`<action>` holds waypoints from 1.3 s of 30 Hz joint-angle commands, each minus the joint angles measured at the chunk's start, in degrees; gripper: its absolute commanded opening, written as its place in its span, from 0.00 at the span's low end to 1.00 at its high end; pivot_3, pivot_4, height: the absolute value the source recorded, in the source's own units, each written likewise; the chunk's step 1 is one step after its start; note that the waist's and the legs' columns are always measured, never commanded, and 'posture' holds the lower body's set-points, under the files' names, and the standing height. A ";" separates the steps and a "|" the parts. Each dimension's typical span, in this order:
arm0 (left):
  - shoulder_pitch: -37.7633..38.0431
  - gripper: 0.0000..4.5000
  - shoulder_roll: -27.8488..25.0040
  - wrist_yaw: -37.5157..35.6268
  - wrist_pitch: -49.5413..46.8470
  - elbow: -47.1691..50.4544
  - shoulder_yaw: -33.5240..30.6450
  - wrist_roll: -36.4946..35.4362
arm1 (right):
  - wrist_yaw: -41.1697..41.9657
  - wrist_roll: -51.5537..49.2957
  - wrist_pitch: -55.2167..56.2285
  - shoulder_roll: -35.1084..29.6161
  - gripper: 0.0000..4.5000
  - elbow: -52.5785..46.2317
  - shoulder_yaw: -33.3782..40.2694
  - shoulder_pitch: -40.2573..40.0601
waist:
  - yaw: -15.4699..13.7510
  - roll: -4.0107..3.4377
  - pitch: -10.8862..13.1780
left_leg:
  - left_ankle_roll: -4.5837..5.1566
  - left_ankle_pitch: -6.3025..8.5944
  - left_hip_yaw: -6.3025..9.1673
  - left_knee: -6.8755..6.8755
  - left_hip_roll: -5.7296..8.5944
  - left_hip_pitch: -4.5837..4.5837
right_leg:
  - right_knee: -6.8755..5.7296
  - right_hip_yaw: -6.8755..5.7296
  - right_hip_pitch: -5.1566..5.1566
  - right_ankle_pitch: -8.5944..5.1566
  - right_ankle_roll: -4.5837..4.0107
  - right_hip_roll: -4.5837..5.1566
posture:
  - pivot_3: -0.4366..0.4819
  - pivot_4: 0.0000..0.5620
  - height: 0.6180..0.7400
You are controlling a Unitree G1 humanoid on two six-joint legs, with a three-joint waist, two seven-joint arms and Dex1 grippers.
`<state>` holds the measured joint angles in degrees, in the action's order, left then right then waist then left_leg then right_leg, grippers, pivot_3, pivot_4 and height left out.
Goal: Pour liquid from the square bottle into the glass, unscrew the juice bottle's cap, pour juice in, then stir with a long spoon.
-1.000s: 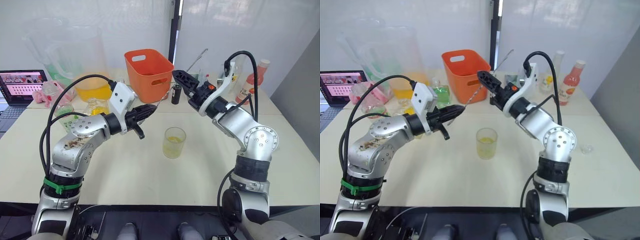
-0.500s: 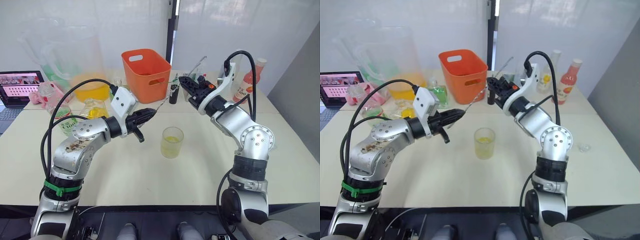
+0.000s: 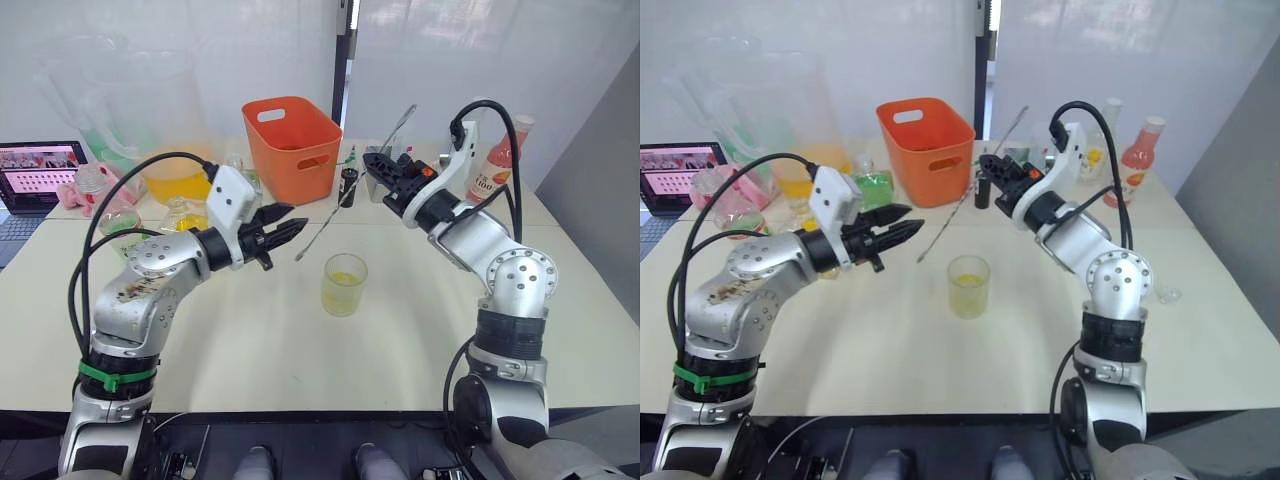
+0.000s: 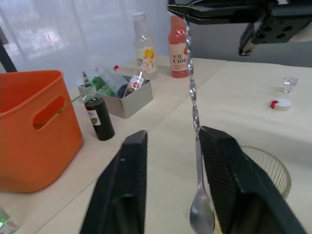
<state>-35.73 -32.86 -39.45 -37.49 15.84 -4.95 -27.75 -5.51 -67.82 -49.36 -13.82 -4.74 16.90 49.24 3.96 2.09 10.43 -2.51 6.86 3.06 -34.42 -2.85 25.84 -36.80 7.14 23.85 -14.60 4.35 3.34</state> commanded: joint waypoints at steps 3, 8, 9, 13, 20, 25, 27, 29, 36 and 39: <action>1.56 0.88 -3.64 -3.37 0.83 1.67 -4.91 -3.50 | 8.25 1.82 2.12 -6.44 0.00 -2.70 1.13 3.11 | -0.01 0.00 0.00 | 0.03 -0.02 0.01 -0.02 0.00 0.28 | -0.08 -0.01 0.29 0.02 -0.02 0.00 | 0.48 0.27 1.00; 5.63 1.00 -7.30 -8.75 2.28 1.11 -6.82 -5.43 | 19.83 6.22 0.77 -14.38 0.00 -2.81 -3.15 6.13 | 0.03 -0.15 0.10 | 0.03 -0.02 -0.03 0.08 -0.01 0.30 | -0.09 0.00 0.40 -0.01 -0.07 0.00 | 0.48 0.27 1.00; 6.11 1.00 -7.39 -9.26 2.38 1.04 -6.89 -5.77 | 21.64 6.27 0.60 -15.17 0.00 -3.21 -3.52 6.15 | 0.02 -0.16 0.10 | 0.03 -0.02 0.00 0.09 -0.01 0.30 | -0.09 -0.03 0.40 -0.03 -0.09 -0.01 | 0.48 0.27 1.00; 7.52 1.00 -7.51 -9.90 1.59 0.43 -6.62 -6.40 | 27.39 7.28 -0.86 -18.28 0.00 -6.90 -5.82 3.84 | -0.10 -0.15 0.10 | 0.03 -0.02 -0.02 0.08 -0.01 0.30 | -0.06 -0.01 0.37 -0.04 -0.09 0.00 | 0.48 0.27 1.00; 8.94 1.00 -7.58 -11.24 0.58 1.09 -5.04 -7.82 | 31.79 11.32 -0.81 -20.95 0.00 -12.30 -9.02 -1.79 | -0.22 -0.15 0.10 | 0.02 -0.02 -0.02 0.03 0.00 0.31 | -0.08 -0.01 0.37 -0.05 -0.08 0.01 | 0.48 0.27 1.00; 9.68 1.00 -7.85 -11.88 1.03 1.59 -3.70 -7.00 | 34.02 15.53 0.83 -21.32 0.00 -14.37 -11.16 -4.80 | -0.19 -0.15 0.10 | 0.03 -0.02 -0.02 0.03 0.00 0.30 | -0.10 -0.01 0.37 -0.05 -0.08 0.00 | 0.48 0.27 1.00; 9.65 1.00 -7.78 -11.57 0.82 1.84 -3.65 -7.28 | 34.55 17.39 1.65 -20.91 0.00 -15.14 -12.24 -6.44 | -0.19 -0.14 0.09 | 0.03 -0.02 -0.02 0.02 0.00 0.30 | -0.11 -0.01 0.38 -0.05 -0.08 0.00 | 0.48 0.27 1.00; 9.67 1.00 -7.71 -11.28 0.56 2.21 -3.52 -7.50 | 35.42 19.45 2.79 -20.51 0.00 -15.58 -13.31 -8.03 | -0.20 -0.14 0.09 | 0.02 -0.02 -0.01 0.02 0.00 0.30 | -0.10 -0.02 0.37 -0.05 -0.07 0.00 | 0.48 0.27 1.00; 10.68 1.00 -7.47 -9.12 -1.00 4.59 -2.88 -7.40 | 39.22 28.57 12.44 -18.08 0.00 -12.88 -16.58 -12.96 | -0.21 -0.11 0.07 | 0.02 -0.02 0.00 -0.10 0.00 0.26 | -0.12 -0.03 0.25 -0.12 0.07 0.00 | 0.48 0.27 1.00; 10.92 1.00 -7.63 -8.72 -0.96 4.86 -2.92 -7.18 | 39.54 31.67 15.62 -16.02 0.00 -11.57 -18.19 -13.00 | -0.16 -0.11 0.07 | 0.02 -0.02 -0.01 -0.20 -0.01 0.22 | -0.20 -0.03 0.23 -0.15 0.12 0.00 | 0.48 0.27 1.00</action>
<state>-24.51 -40.10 -48.53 -38.77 18.59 -7.29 -34.20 33.74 -38.95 -34.78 -30.29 -17.68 0.77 37.19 3.80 1.98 10.50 -2.49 6.84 3.05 -34.65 -2.86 26.04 -37.03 7.10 24.07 -14.76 4.50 3.34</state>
